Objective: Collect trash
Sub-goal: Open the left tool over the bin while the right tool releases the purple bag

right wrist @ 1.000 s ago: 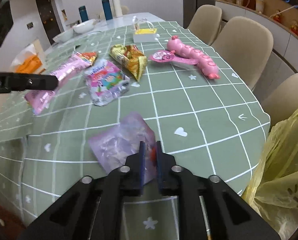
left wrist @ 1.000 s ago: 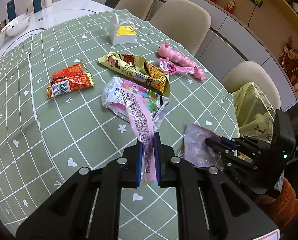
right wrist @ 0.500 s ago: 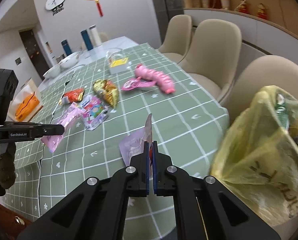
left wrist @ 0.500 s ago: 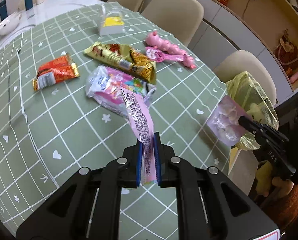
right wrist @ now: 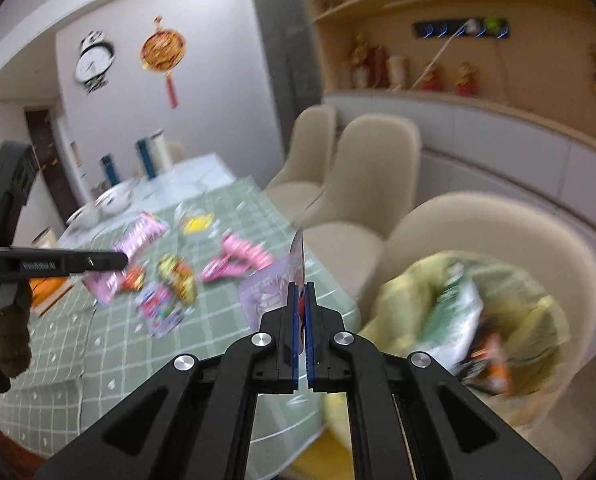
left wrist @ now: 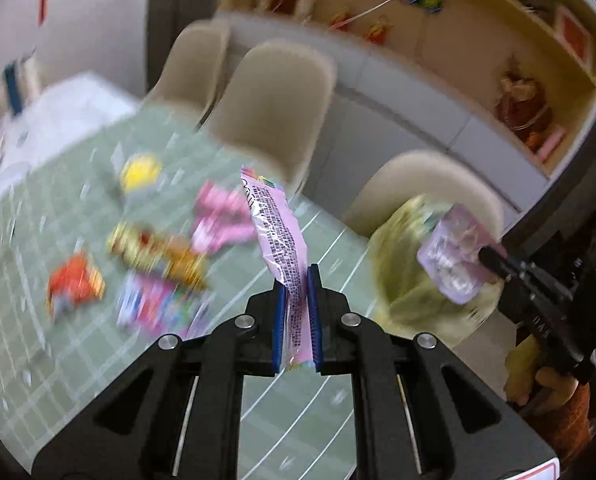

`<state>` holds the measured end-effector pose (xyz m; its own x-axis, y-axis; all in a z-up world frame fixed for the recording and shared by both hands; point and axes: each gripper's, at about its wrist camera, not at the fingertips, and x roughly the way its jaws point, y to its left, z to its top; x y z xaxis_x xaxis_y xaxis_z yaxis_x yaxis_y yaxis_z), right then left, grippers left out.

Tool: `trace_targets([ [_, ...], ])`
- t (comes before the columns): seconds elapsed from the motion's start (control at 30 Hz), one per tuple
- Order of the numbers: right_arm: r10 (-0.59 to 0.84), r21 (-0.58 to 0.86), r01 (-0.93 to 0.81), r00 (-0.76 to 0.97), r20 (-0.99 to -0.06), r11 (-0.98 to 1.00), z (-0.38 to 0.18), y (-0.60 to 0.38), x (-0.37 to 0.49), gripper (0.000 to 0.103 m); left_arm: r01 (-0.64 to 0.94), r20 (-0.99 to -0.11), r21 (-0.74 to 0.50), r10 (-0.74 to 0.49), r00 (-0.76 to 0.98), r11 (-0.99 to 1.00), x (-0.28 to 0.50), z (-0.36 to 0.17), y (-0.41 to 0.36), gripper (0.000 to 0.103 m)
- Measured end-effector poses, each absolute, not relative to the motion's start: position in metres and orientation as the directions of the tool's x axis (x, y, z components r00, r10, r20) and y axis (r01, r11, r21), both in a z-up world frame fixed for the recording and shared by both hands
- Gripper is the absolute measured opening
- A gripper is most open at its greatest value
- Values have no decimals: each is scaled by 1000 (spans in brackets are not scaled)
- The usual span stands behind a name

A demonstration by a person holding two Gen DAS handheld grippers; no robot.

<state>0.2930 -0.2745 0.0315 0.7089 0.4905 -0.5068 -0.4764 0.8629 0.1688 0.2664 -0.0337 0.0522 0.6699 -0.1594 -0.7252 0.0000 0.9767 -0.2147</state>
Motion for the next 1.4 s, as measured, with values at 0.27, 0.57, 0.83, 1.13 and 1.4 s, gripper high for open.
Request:
trace_targets([
  [0.27,306,109,-289,829,-468,951,81,-361,306,5,238,-592,-217,-321,740,947,319,104,-120,9],
  [0.57,168,110,-129,823,-542,986,73,-414,316,5,369,-638,-296,-470,610,881,371,62,-199,9],
  [0.83,120,113,-66,803,-584,991,54,-438,320,5,385,-709,-321,-489,508,865,401,17,-237,9],
  [1.13,76,118,-1,775,-627,993,32,-458,329,5,375,-745,-396,-532,401,838,434,-26,-262,9],
  [1.4,46,102,30,747,-663,994,17,-465,333,5,398,-770,-408,-543,334,822,444,-48,-287,29],
])
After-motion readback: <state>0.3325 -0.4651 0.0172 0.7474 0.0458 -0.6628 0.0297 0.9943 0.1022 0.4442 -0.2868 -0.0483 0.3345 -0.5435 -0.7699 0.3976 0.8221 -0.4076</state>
